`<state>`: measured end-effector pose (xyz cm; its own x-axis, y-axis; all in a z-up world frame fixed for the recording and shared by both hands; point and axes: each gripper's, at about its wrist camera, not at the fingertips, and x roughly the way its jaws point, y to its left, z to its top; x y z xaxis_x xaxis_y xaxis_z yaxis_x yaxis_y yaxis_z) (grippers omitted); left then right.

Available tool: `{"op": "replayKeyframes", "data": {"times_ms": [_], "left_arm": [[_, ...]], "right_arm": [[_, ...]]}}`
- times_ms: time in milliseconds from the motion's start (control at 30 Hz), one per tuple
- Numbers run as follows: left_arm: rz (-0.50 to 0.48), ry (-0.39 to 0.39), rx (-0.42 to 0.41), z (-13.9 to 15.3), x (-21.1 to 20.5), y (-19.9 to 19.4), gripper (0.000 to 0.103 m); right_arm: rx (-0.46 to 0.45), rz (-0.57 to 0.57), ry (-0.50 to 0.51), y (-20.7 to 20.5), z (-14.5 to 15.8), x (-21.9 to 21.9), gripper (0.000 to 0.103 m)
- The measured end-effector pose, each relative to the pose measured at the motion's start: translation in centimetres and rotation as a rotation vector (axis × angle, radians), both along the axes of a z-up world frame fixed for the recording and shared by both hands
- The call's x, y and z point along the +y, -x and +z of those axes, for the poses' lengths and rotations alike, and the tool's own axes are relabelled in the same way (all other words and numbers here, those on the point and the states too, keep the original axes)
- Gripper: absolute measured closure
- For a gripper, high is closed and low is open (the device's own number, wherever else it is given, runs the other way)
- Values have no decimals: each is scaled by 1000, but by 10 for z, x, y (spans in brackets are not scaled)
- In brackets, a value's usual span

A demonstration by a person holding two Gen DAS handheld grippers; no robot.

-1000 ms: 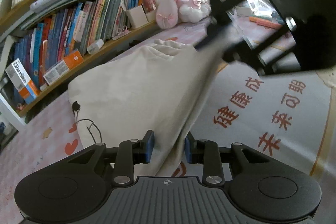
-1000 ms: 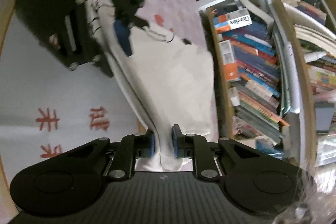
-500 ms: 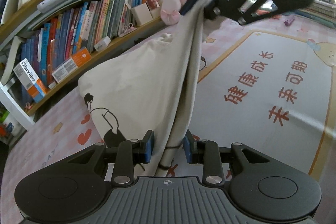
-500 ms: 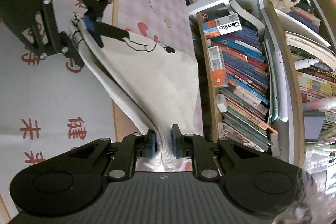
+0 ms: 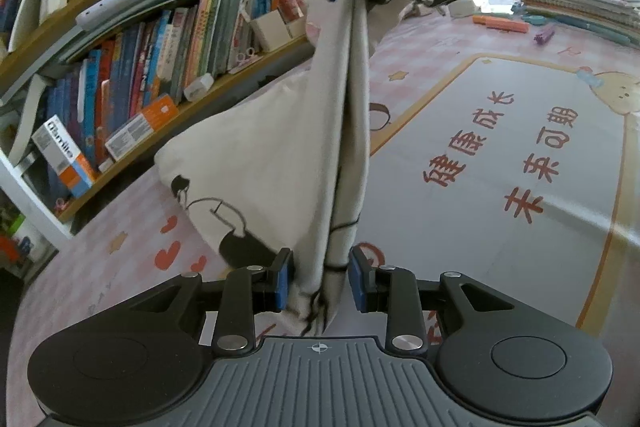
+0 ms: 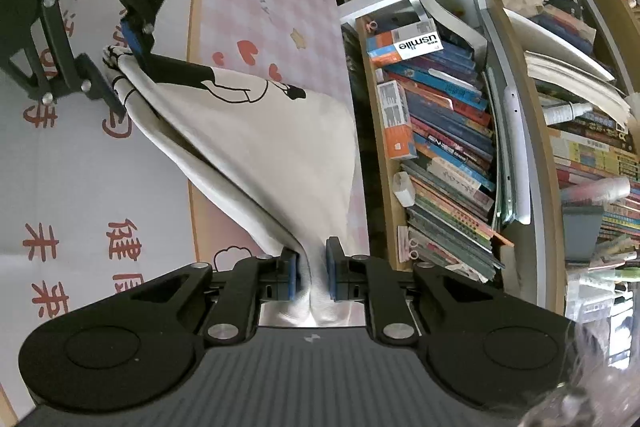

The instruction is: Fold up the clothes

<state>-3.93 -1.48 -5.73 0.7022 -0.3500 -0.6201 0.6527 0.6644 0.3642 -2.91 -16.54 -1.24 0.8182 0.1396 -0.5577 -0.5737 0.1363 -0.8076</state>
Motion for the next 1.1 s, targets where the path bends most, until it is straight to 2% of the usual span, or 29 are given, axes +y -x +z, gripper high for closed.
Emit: {"op": "replayKeyframes", "data": {"times_ms": [67,300,533,600,667,833,900,1000,1100], "left_arm": [[9,3,-7,-1,2,2,68],[9,-20,-34,-3,3,-2,68],[-51,-30,-5,-3,15,-9,81],[-82,-48,-5,-4,12,-11,94],[-116,-70,-10,-6,10,-12,96],[-206,-150,-45,-9,6,-8,98],[-236,-185,-57,-10,5,-7,98],[-250,-210,-54,-10,3,-8,98],[-249,-225,-50,-10,1,-9,98]], "right_arm": [[0,-2,2,0,1,-1,90],[11,-3,11,2,1,-3,90],[67,-32,27,10,-16,-18,90],[89,-47,26,12,-23,-21,90],[102,-59,21,15,-31,-23,90],[134,-87,14,18,-50,-29,89],[139,-88,24,22,-58,-31,85],[131,-92,39,29,-69,-38,78],[132,-98,20,30,-71,-43,76]]}}
